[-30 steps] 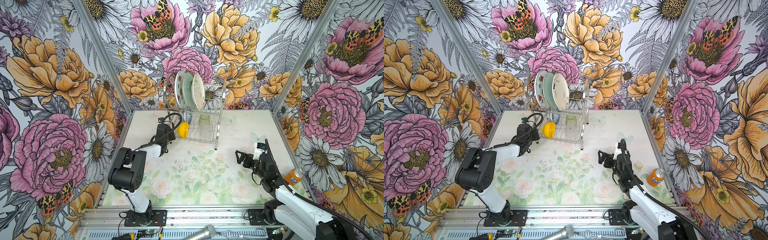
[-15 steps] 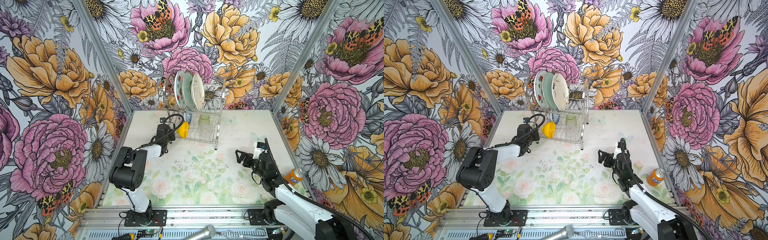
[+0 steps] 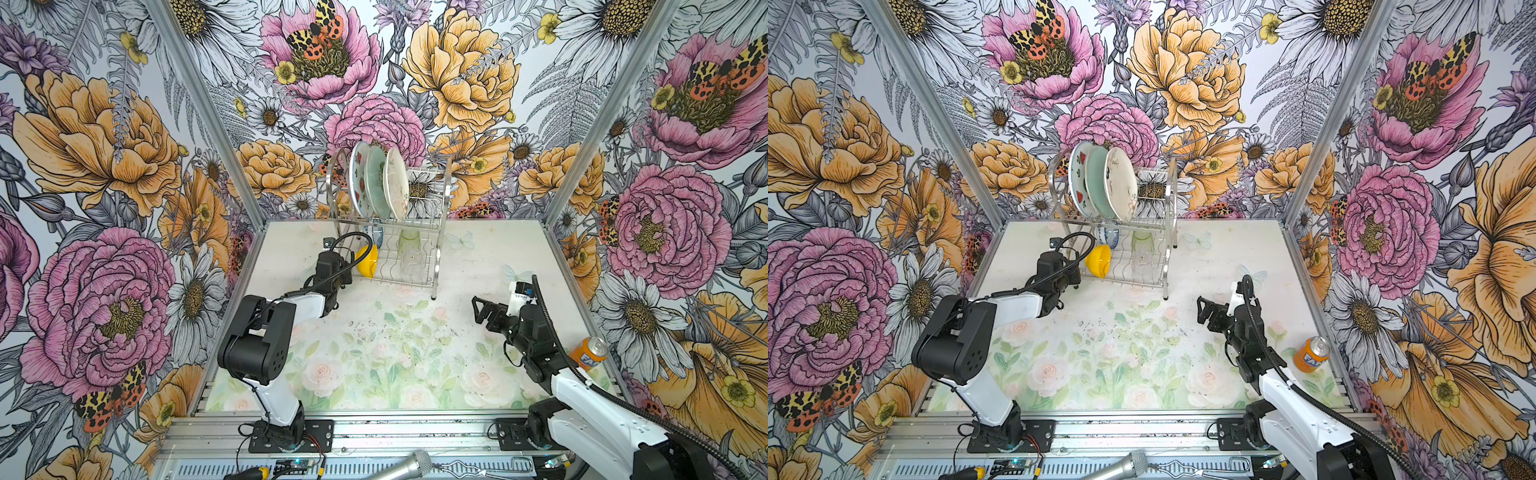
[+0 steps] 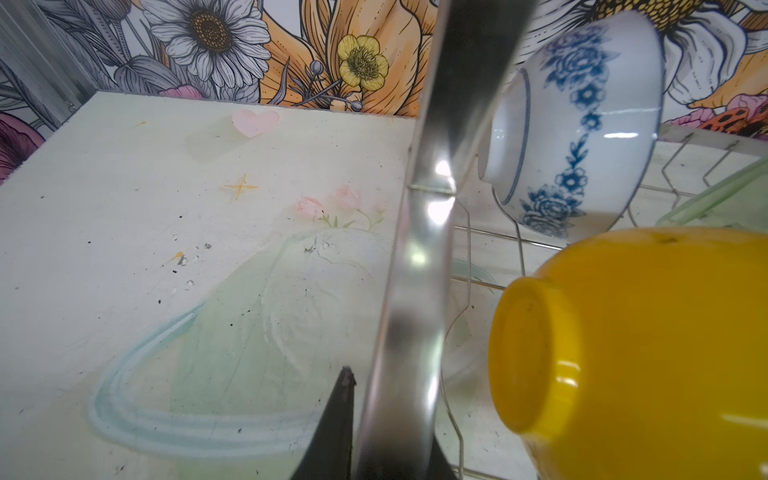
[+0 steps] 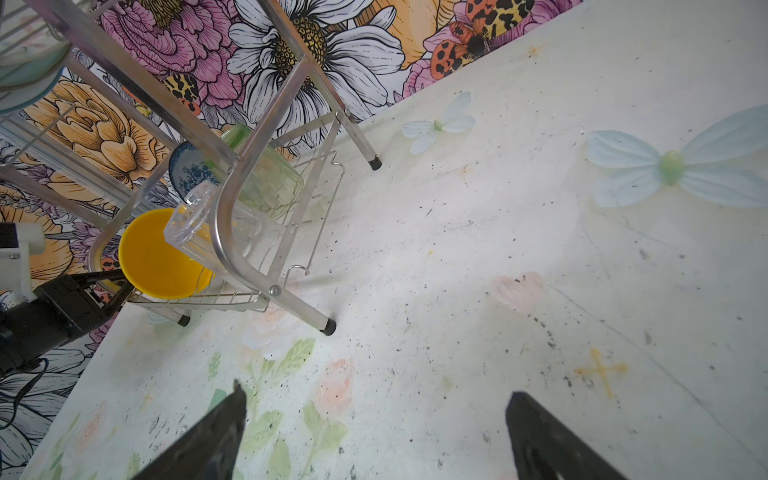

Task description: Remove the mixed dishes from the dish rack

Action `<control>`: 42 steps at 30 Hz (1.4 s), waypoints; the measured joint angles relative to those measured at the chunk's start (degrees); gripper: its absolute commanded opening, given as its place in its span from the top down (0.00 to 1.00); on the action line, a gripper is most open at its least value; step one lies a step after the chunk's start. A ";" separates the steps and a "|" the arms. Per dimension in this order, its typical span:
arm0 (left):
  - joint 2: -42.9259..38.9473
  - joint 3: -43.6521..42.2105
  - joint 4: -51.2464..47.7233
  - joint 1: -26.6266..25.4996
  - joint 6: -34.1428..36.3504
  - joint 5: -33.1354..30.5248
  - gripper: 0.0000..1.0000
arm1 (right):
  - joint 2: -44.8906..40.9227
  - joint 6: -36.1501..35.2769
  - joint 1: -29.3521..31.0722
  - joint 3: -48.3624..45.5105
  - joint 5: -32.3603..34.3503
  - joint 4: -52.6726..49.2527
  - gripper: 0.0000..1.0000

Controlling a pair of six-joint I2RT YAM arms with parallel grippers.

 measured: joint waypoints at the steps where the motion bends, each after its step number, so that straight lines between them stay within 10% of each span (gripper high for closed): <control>1: 0.00 0.00 -0.02 -0.02 0.00 -0.02 0.95 | 0.00 0.00 0.00 0.00 -0.02 0.02 0.01; 42: -26.64 -21.57 -8.96 -18.01 -10.25 -9.70 1.00 | 4.70 -9.11 8.20 6.99 2.82 -4.31 0.05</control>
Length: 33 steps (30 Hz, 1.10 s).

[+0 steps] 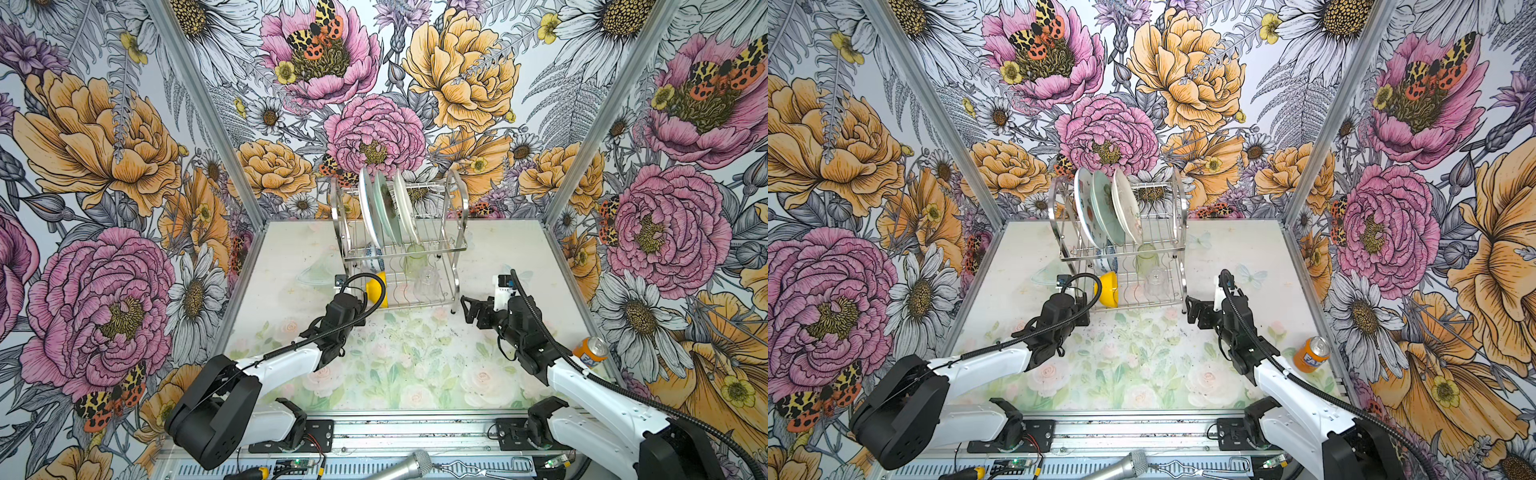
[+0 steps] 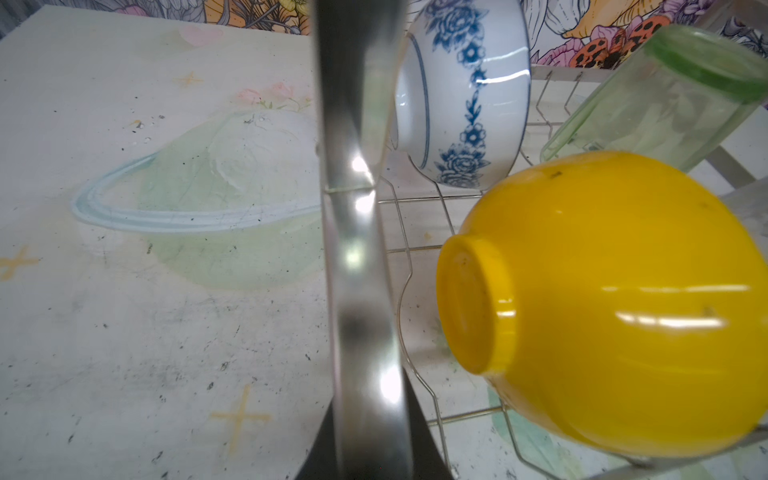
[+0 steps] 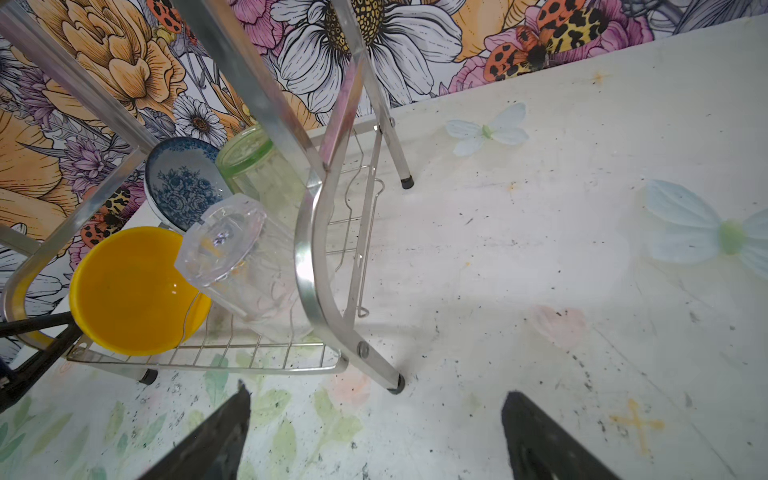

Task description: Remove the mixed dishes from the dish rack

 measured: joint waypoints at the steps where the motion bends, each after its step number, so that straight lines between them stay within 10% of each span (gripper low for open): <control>1: -0.33 -0.02 -0.50 0.02 0.02 -0.07 1.00 | 0.52 -0.33 0.81 0.42 0.17 0.00 0.05; 13: -0.37 0.66 -1.73 1.01 0.94 0.22 1.00 | 6.03 -1.60 6.05 2.60 3.37 0.04 0.18; 22: -4.33 2.47 -1.81 -0.11 0.11 -0.20 0.25 | 7.02 -2.27 9.49 5.01 3.15 0.42 0.07; 33: -18.47 -2.29 -5.55 -1.09 -1.64 -1.38 0.01 | 10.36 -4.11 16.26 6.88 0.11 1.40 0.07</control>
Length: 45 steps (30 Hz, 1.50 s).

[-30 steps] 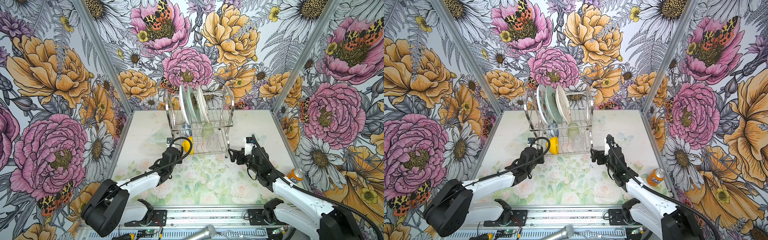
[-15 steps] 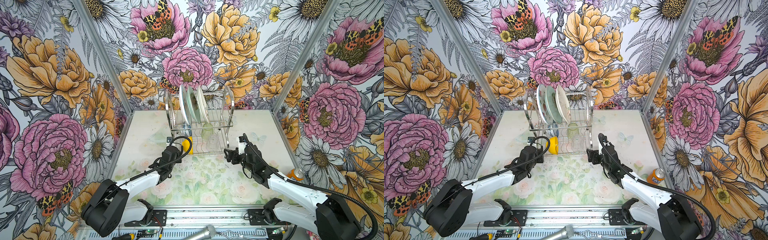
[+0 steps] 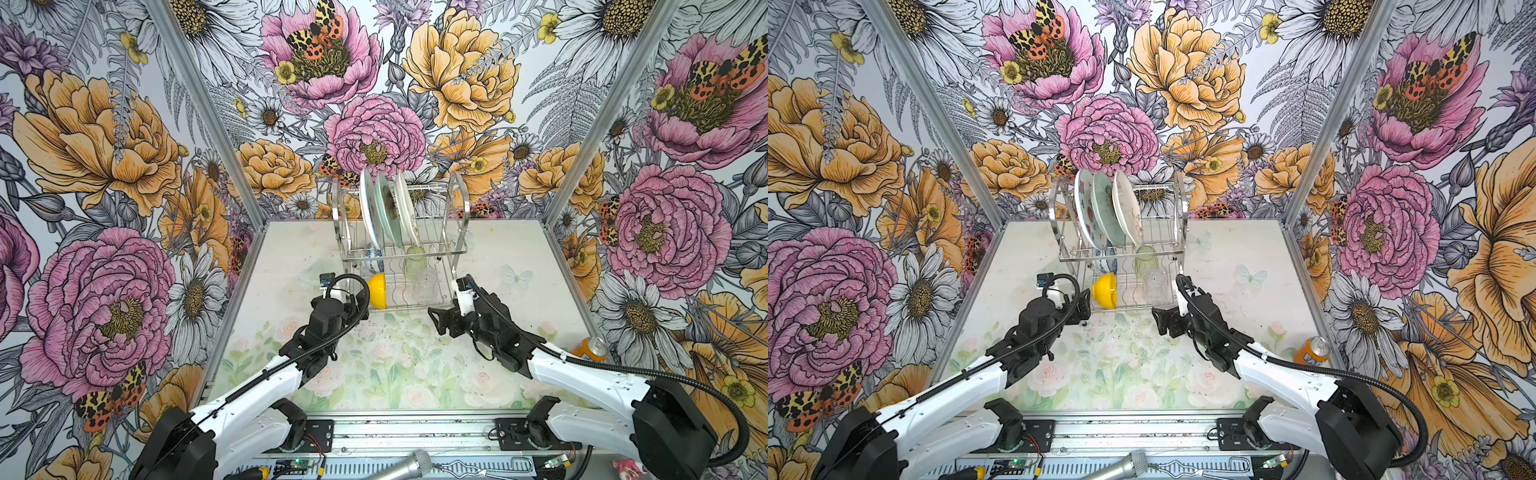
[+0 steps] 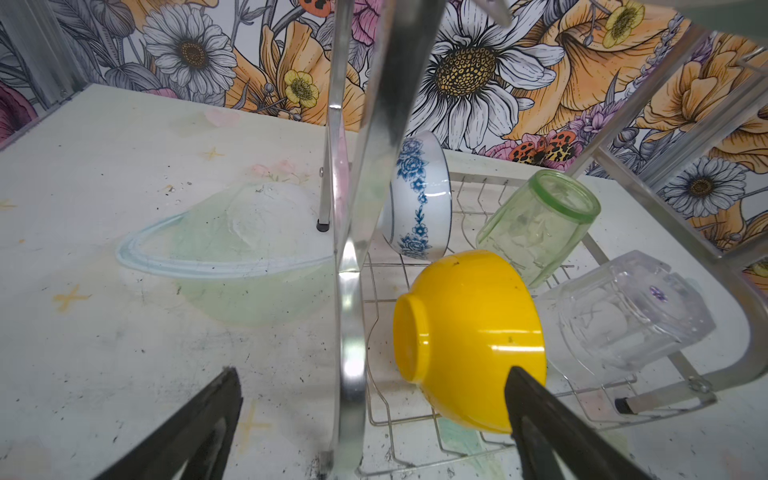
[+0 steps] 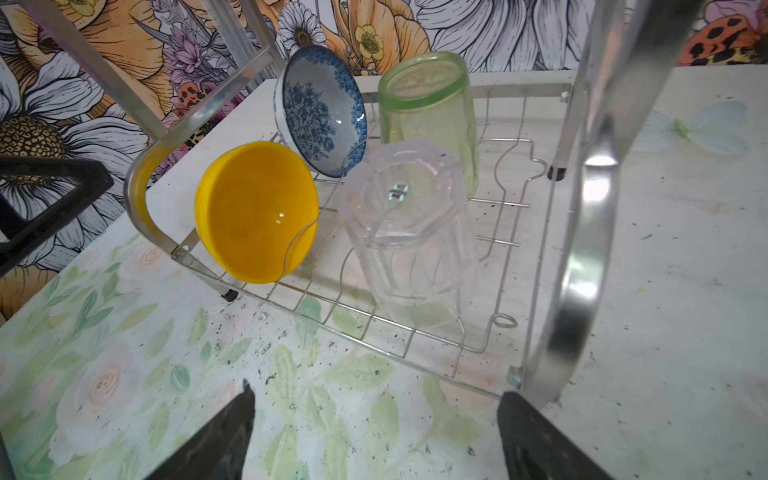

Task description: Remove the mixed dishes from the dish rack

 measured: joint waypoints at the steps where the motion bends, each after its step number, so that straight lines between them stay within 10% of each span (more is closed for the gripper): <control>1: -1.25 -0.66 -0.66 0.00 -0.20 -0.02 0.01 | 0.68 -0.09 0.46 0.48 -0.50 0.35 0.07; 23: -23.61 -9.38 -9.62 11.21 -3.91 11.23 0.01 | 23.41 0.15 5.18 16.50 -12.57 8.74 0.39; 45: -20.31 -9.46 -8.11 13.62 -3.91 18.93 0.01 | 32.22 -0.15 5.38 22.99 -16.76 11.17 0.61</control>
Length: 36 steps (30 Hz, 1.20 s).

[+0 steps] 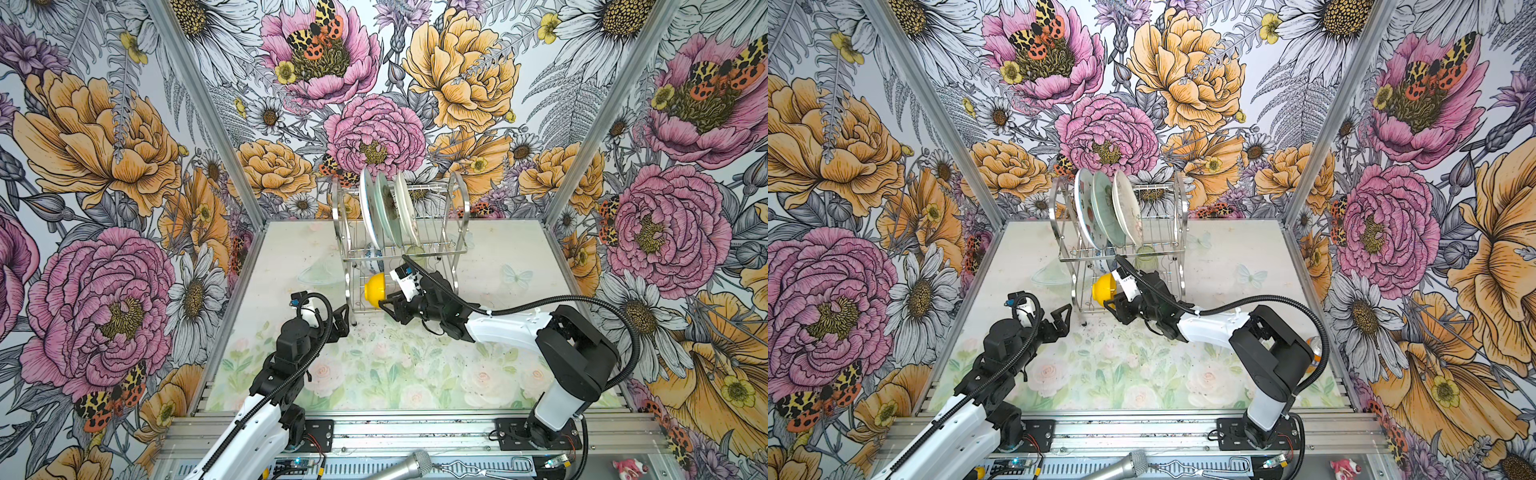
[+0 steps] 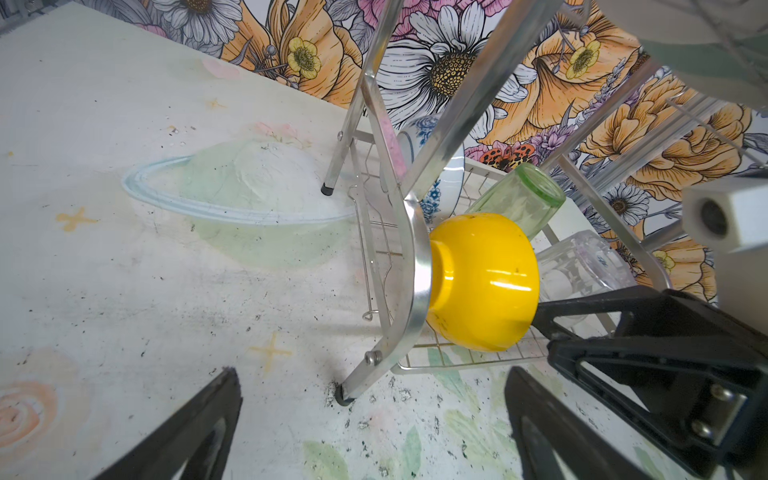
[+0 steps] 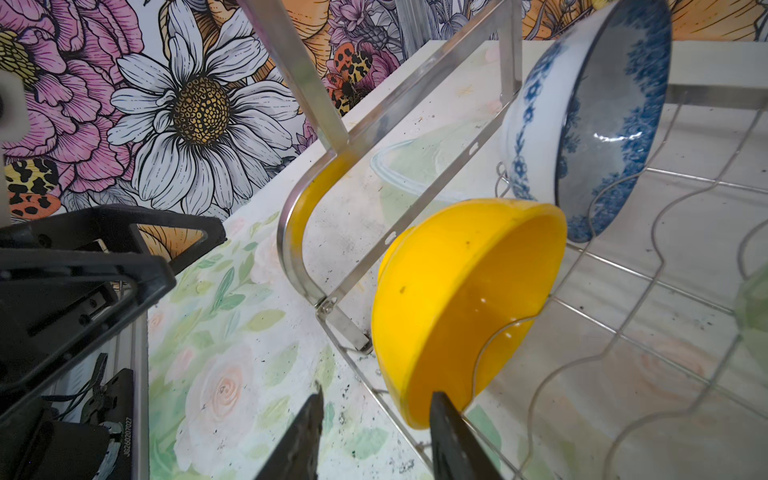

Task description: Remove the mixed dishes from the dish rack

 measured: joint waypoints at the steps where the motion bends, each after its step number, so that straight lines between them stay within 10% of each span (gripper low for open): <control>1: 0.37 0.00 0.33 0.00 -0.02 0.22 0.01 | 0.35 -0.09 0.00 0.31 -0.22 0.00 0.62; 36: 4.85 0.07 5.05 0.00 -0.07 1.88 0.01 | 6.29 -0.79 -1.46 5.88 -6.62 0.85 0.73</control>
